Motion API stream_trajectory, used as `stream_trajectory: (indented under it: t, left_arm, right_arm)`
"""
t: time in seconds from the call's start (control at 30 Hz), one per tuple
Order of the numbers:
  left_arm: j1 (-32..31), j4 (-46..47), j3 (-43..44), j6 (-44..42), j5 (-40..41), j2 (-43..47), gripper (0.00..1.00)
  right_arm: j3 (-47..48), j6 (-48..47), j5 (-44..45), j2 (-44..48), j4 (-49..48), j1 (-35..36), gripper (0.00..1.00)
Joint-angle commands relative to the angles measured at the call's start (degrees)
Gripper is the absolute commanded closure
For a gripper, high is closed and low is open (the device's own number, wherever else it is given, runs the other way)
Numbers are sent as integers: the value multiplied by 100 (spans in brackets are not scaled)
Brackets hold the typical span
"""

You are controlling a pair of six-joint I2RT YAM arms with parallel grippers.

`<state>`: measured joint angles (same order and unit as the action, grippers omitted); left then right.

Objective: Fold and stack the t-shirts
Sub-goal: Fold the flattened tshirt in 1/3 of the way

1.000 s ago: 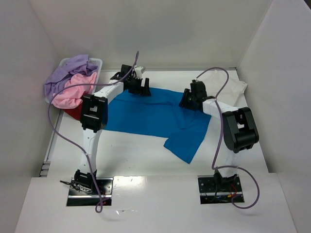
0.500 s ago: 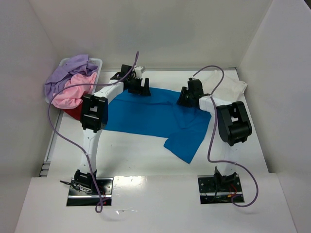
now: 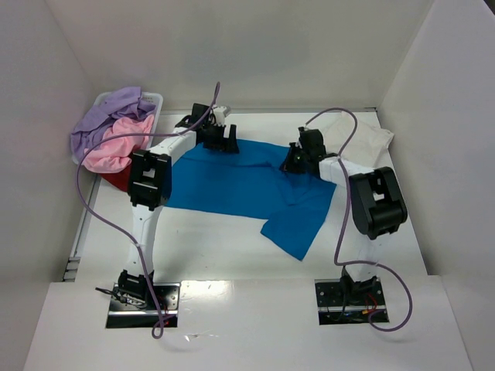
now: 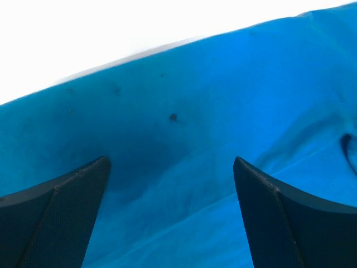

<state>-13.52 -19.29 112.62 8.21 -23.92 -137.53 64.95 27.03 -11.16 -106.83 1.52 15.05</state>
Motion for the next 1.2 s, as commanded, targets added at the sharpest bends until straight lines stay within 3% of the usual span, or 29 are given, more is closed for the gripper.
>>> stream_trajectory:
  t: [0.0,0.2,0.23,0.3,0.33,0.37,0.4,0.5,0.63,0.7,0.77,0.9,1.17]
  left_arm:
    - [42,-31,146,120,-95,-186,1]
    - [95,-31,146,120,-148,-239,1]
    - [95,-31,146,120,-148,-239,1]
    - [95,-31,146,120,-148,-239,1]
    - [95,-31,146,120,-148,-239,1]
    - [147,-31,146,120,-148,-239,1]
    - [148,-31,146,120,-148,-239,1]
    - [148,-31,146,120,-148,-239,1]
    - [148,-31,146,120,-148,-239,1]
    - [200,-84,146,120,-148,-177,1]
    - [200,-84,146,120,-148,-125,1]
    - [253,-84,33,120,-148,-124,1]
    - [253,-84,32,120,-148,-124,1]
  right_arm:
    - [-429,241,-545,855,-372,401,95]
    - [-879,496,-773,989,-503,982,80]
    - [-879,497,-774,927,-503,982,66]
    - [-879,497,-774,813,-346,1043,59]
    - [-879,549,-582,812,-345,1044,46]
    - [-879,549,-581,873,-276,1044,46]
    - [-809,549,-389,970,-223,1044,36]
    - [-677,497,530,1163,198,1044,25]
    - [-624,654,1343,1559,656,790,25]
    - [-693,1093,1871,1814,1078,246,25]
    - [-781,1208,1802,1945,1131,-430,25]
    - [-722,1209,2107,2025,1131,-976,27]
    - [-518,1147,2004,1349,1175,-1153,28]
